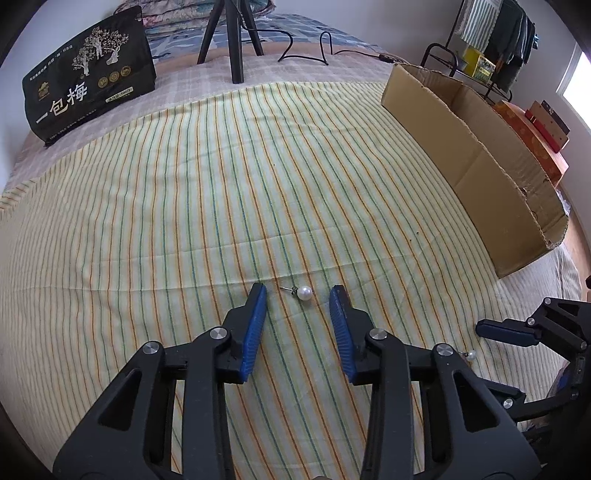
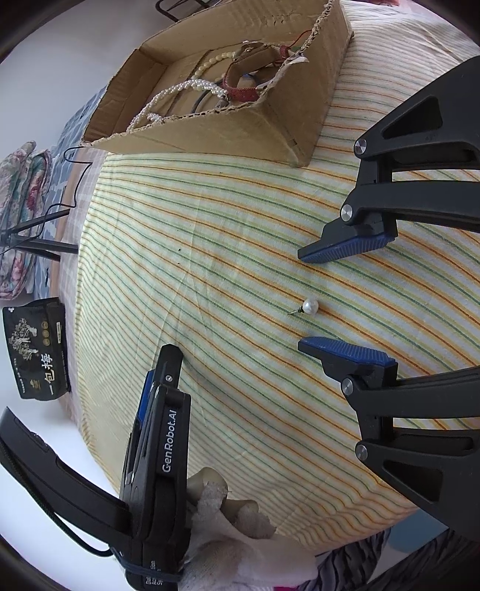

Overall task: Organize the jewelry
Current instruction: 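Close the right gripper on the pearl earring while the left gripper closes beside it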

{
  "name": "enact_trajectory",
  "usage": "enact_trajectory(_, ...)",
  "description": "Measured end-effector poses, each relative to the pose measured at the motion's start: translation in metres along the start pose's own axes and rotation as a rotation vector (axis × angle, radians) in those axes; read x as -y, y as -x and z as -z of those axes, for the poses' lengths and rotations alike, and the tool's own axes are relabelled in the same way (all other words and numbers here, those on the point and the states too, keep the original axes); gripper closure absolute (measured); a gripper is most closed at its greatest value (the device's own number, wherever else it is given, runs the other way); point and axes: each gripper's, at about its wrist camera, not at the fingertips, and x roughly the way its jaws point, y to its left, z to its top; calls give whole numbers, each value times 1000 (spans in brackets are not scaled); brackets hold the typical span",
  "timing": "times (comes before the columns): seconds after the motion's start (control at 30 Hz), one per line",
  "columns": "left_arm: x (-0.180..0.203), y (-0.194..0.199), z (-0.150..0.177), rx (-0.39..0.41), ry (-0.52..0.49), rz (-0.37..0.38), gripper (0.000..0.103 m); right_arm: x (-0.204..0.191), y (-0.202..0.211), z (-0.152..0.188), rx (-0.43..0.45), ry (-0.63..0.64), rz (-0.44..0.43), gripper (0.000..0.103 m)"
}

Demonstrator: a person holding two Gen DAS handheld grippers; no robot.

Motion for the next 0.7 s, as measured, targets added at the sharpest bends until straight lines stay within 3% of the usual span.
enact_trajectory(0.2, 1, -1, 0, 6, -21, -5, 84, -6, 1, 0, -5, 17, -4, 78)
enact_trajectory(0.33, 1, -1, 1, 11, -33, -3, 94, -6, 1, 0, -6, 17, -1, 92)
enact_trajectory(0.7, -4, 8, 6, 20, -30, 6, 94, -6, 7, -2, 5, 3, -5, 96)
